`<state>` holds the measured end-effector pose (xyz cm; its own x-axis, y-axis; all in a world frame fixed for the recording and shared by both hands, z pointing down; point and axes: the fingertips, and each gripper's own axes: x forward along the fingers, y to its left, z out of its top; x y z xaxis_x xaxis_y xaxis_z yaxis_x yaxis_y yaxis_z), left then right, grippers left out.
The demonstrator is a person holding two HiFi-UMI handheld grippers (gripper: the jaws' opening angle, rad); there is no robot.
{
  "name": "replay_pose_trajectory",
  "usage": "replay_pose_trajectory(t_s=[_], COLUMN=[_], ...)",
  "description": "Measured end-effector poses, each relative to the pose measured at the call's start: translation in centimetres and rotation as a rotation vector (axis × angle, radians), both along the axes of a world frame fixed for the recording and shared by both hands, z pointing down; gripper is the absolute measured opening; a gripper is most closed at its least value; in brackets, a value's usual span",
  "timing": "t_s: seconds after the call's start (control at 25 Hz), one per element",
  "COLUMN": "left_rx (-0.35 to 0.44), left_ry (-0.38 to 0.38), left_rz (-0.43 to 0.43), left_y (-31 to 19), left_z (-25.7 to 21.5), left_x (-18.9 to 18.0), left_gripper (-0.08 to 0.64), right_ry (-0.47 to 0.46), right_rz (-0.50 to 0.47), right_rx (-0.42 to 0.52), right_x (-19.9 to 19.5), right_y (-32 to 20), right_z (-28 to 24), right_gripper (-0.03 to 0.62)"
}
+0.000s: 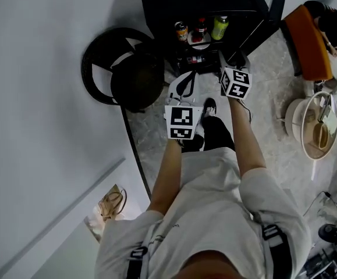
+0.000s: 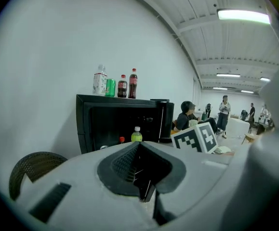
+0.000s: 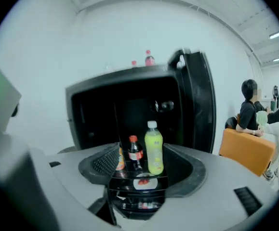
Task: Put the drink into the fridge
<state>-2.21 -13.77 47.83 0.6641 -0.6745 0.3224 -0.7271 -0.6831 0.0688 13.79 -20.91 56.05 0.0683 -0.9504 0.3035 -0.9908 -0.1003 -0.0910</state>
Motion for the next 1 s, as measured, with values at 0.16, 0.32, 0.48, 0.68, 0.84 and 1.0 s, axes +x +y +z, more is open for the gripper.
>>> replay_pose_trajectory(t_s=[0.16,0.32,0.48,0.68,0.84,1.0], left_rx=[-0.017,-0.008,-0.018,-0.026,-0.015,0.011], left_ry=[0.012,0.040,0.068,0.048,0.022,0.000], left_rz=[-0.015,-0.058,-0.111,-0.158,-0.166,-0.167], left_y=[2.2,4.6,6.4,8.9,12.1,15.6], left_z=[-1.6,-3.3,-4.1,-4.2,-4.5,-4.2], left_x=[-0.4,-0.5,-0.3,0.7,1.6,2.5], left_gripper=[0.009,0.009,0.009,0.009,0.009,0.009], right_ry=[-0.031,-0.062,-0.117,-0.121,-0.141,-0.144], right_rz=[-0.014,-0.010,0.039,-0.055,-0.135,-0.221], right_rx=[0.057,0.094,0.122,0.054,0.011,-0.005], right_x=[-2.0,-2.5,-2.3,-3.3,-3.6,-3.7], right_y=[3.8,7.3,11.0,15.5,19.9,23.3], right_z=[-4.1,-6.8,-9.1,-9.2,-8.6,-8.1], right_gripper=[0.265,0.197,0.122,0.046,0.015,0.008])
